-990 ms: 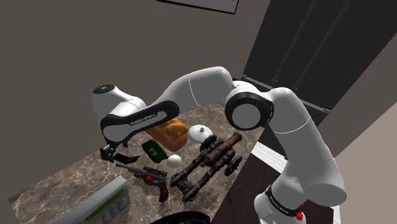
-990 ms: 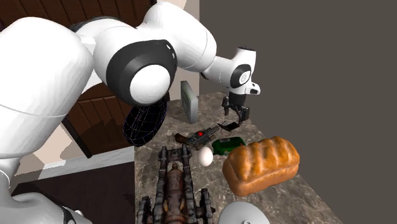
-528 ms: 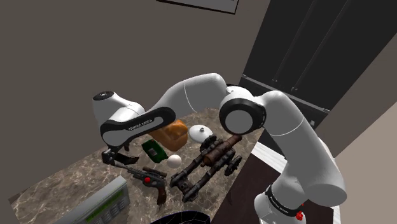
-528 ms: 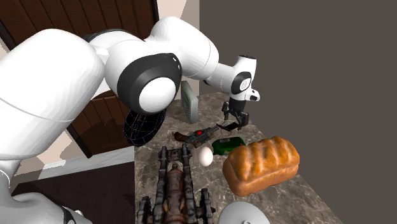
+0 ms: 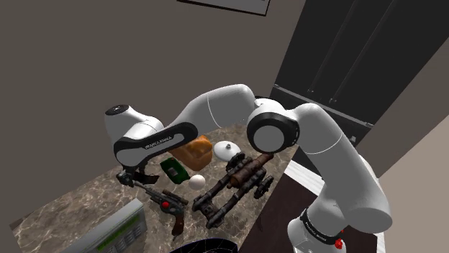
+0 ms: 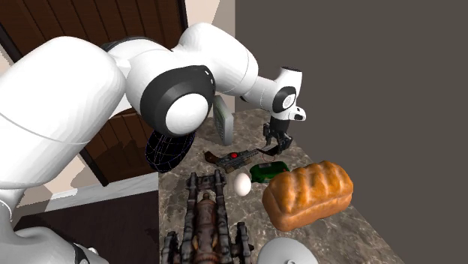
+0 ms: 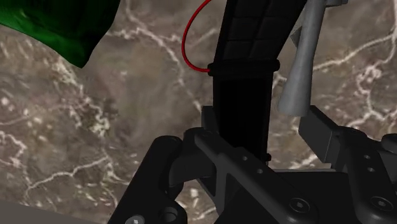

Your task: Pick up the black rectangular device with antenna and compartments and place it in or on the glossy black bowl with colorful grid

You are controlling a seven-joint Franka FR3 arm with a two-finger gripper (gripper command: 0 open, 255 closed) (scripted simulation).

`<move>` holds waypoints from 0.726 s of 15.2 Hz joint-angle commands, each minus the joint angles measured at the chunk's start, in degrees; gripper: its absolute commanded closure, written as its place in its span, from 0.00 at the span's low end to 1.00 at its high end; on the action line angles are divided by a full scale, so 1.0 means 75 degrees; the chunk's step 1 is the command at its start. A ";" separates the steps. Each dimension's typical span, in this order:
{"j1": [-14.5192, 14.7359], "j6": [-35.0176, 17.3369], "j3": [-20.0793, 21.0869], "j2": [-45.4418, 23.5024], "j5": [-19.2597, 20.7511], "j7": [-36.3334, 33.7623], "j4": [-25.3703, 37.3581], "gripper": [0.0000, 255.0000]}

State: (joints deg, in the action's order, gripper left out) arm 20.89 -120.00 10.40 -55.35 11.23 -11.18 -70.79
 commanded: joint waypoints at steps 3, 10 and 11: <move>-0.0001 -0.0006 -0.0001 0.0007 0.0001 -0.0003 -0.0017 1.00; -0.0008 0.0049 0.0006 0.0072 -0.0007 0.0003 -0.0026 1.00; -0.0013 0.0101 0.0015 0.0141 -0.0014 0.0007 -0.0044 1.00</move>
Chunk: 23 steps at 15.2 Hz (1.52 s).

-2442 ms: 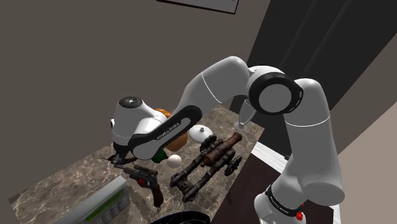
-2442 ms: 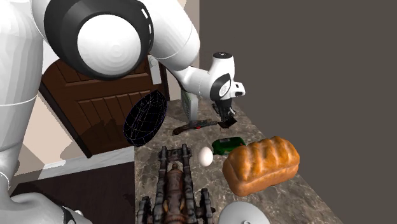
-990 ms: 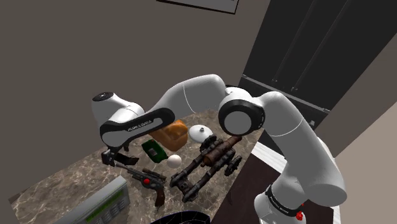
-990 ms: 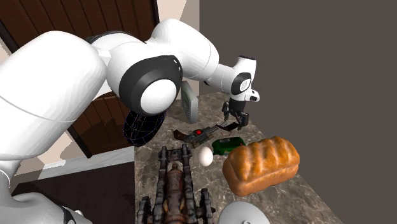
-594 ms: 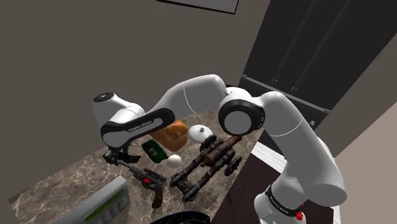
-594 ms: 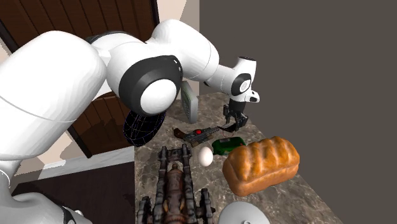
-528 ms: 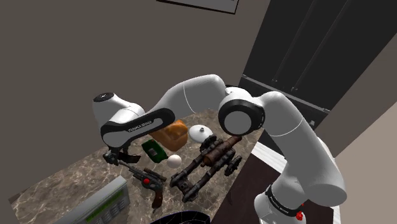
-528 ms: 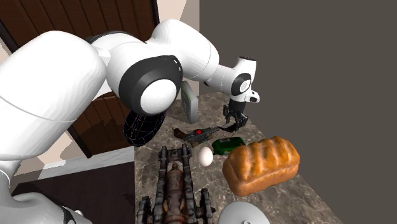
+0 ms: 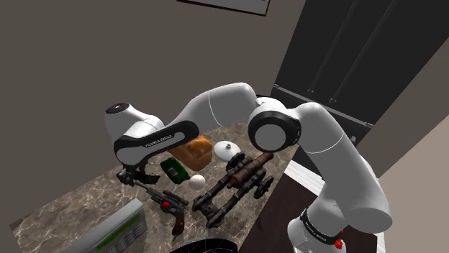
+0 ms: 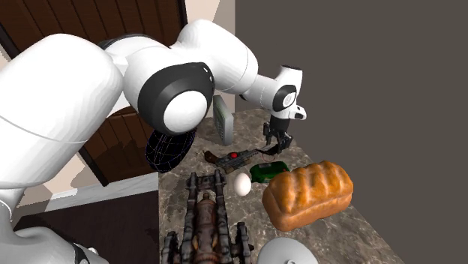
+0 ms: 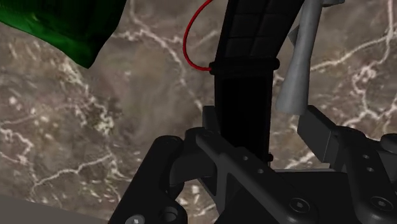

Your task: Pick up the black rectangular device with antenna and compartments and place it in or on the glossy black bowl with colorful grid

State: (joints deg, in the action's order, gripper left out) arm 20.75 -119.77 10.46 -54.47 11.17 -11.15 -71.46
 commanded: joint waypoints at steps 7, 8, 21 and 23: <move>-0.0028 0.0471 0.0061 0.0471 -0.0064 0.0032 0.0000 1.00; -0.0031 0.0532 0.0068 0.0530 -0.0073 0.0036 0.0002 1.00; 0.0857 -0.0486 -0.0995 0.2190 0.2098 -0.0833 -0.2637 0.00; 0.0914 -0.0623 -0.1091 0.2211 0.2301 -0.0936 -0.2806 0.00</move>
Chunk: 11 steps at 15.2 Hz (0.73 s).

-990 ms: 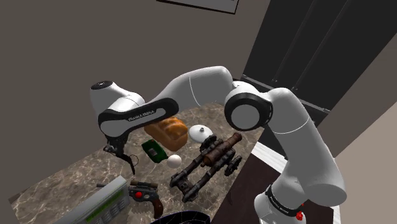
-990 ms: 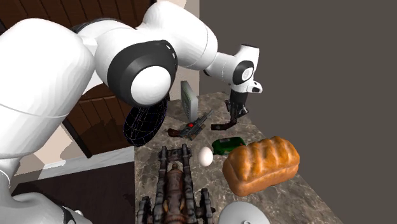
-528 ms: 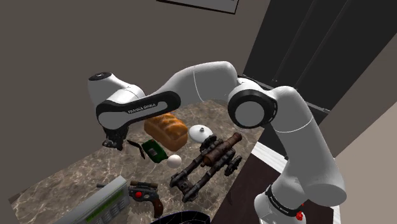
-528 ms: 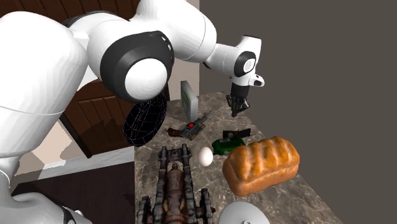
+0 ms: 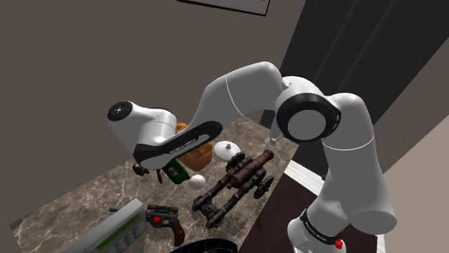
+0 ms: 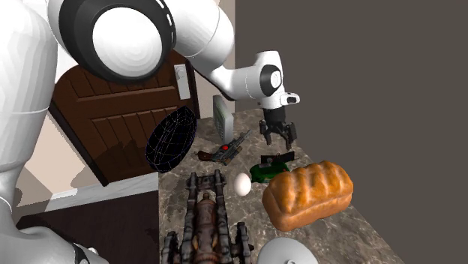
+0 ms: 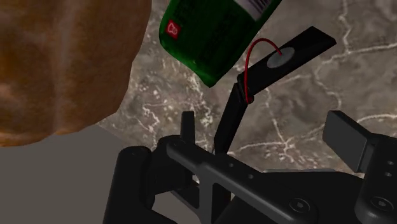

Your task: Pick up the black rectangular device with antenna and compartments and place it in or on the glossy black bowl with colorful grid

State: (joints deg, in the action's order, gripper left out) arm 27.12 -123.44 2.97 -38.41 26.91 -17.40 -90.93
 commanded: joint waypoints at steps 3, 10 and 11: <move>0.0020 -0.0340 -0.0136 -0.0100 0.0258 -0.0133 -0.0234 0.00; -0.0030 -0.0578 -0.0190 -0.0315 0.0323 -0.0168 -0.0242 0.00; -0.0030 -0.0578 -0.0190 -0.0315 0.0323 -0.0168 -0.0242 0.00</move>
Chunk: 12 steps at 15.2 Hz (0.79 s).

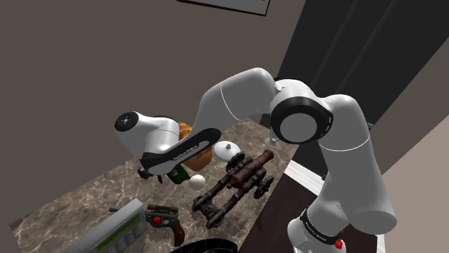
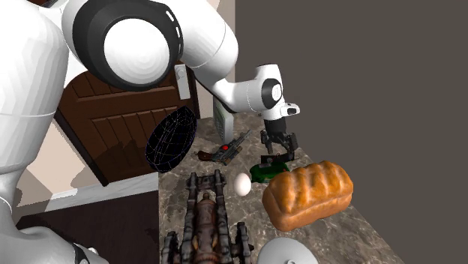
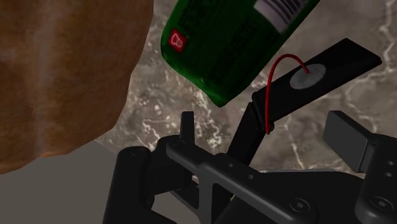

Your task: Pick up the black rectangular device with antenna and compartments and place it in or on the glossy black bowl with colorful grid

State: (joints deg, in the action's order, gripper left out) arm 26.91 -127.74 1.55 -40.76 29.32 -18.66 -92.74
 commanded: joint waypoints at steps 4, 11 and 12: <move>-0.0001 -0.0003 -0.0001 -0.0001 0.0001 0.0000 -0.0001 1.00; -0.0001 -0.0001 0.0000 -0.0007 0.0000 0.0002 0.0008 1.00; -0.0006 -0.0004 -0.0001 0.0001 0.0000 0.0006 -0.0002 1.00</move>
State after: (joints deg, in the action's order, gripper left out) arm 26.90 -127.80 1.57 -40.68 29.32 -18.63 -92.54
